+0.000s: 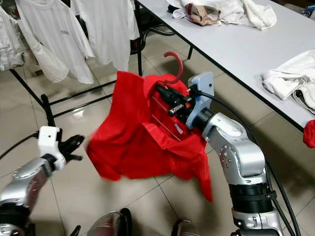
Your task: Hang hanger
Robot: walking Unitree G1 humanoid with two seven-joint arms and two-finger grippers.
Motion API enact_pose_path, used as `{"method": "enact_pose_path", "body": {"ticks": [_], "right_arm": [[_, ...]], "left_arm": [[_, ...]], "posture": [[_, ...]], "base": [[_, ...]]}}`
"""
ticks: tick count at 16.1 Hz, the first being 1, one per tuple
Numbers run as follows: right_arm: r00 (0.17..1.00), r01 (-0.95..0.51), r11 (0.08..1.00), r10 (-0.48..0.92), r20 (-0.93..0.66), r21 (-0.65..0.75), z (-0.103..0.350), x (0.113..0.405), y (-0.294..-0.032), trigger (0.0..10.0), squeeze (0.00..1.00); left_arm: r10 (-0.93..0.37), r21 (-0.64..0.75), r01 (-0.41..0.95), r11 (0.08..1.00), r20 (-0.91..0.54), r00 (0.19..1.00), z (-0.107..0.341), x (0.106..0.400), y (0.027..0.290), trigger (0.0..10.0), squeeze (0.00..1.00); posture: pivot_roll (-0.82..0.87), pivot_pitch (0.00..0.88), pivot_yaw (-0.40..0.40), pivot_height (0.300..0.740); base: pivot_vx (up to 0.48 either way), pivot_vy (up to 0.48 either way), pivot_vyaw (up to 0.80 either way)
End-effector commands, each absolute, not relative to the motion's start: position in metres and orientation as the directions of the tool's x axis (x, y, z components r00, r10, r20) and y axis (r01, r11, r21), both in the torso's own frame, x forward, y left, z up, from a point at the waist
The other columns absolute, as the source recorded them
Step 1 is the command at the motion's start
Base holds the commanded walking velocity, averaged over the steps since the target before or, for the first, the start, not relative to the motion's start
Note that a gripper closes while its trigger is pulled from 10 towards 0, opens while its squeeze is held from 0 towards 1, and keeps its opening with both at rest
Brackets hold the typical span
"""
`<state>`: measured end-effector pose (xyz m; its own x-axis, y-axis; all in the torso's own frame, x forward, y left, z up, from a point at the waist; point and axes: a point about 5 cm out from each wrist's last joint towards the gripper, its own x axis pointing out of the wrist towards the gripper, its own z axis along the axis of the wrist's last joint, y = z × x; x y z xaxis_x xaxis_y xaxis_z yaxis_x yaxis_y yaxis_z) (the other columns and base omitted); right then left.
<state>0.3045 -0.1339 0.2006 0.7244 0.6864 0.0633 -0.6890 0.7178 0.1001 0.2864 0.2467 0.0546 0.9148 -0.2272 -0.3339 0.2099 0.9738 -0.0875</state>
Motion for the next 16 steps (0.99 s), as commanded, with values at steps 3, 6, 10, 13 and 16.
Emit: {"method": "enact_pose_path", "body": {"ticks": [3, 6, 10, 13, 16], "right_arm": [[0.685, -0.728, 0.684, 0.723, 0.088, 0.049, 0.207, 0.298, -0.127, 0.0, 0.0], [0.633, -0.774, 0.631, 0.769, 0.092, 0.05, 0.209, 0.295, -0.123, 0.0, 0.0], [0.436, -0.9, 0.433, 0.895, 0.091, 0.051, 0.215, 0.278, -0.114, 0.0, 0.0], [0.342, -0.94, 0.338, 0.936, 0.087, 0.054, 0.216, 0.269, -0.113, 0.0, 0.0], [0.263, -0.964, 0.259, 0.961, 0.088, 0.06, 0.218, 0.26, -0.114, 0.0, 0.0]], "left_arm": [[-0.29, -0.03, 0.29, 0.957, -0.19, 0.938, 0.091, 0.292, 0.258, 10.0, 1.0], [-0.394, 0.033, 0.399, 0.916, -0.096, 0.914, 0.123, 0.303, 0.257, 10.0, 1.0], [-0.512, 0.139, 0.516, 0.845, -0.07, 0.856, 0.154, 0.319, 0.265, 10.0, 0.78], [-0.618, 0.117, 0.629, 0.769, -0.117, 0.777, 0.156, 0.316, 0.268, 10.0, 0.0], [-0.79, 0.029, 0.82, 0.572, -0.247, 0.561, 0.142, 0.303, 0.26, 10.0, 0.0]], "posture": [[-0.08, 0.138, 0.056, 0.74], [-0.08, 0.137, 0.05, 0.74], [-0.08, 0.135, 0.047, 0.74], [-0.08, 0.135, 0.051, 0.74], [-0.09, 0.131, 0.058, 0.74]], "base": [[0.0, 0.0, 0.0], [0.0, 0.0, 0.0], [0.0, 0.0, 0.0], [0.0, 0.0, 0.0], [0.0, 0.0, 0.0]]}}
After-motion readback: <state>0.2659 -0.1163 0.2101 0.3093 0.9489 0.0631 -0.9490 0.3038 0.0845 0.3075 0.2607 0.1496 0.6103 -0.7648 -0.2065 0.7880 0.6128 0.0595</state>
